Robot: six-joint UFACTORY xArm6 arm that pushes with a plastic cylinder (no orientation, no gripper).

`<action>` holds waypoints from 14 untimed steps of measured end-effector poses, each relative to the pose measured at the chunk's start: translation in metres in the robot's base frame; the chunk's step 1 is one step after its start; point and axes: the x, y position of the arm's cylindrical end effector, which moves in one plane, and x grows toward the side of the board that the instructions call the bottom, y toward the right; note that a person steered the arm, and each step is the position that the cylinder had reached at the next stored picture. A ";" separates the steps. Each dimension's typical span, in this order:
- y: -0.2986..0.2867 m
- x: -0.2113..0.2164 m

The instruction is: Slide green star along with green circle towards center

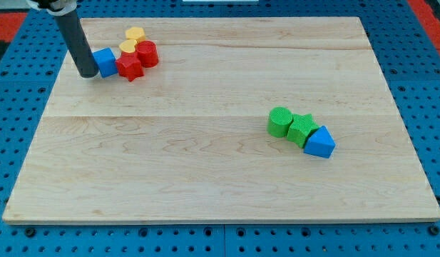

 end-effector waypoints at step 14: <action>0.342 0.133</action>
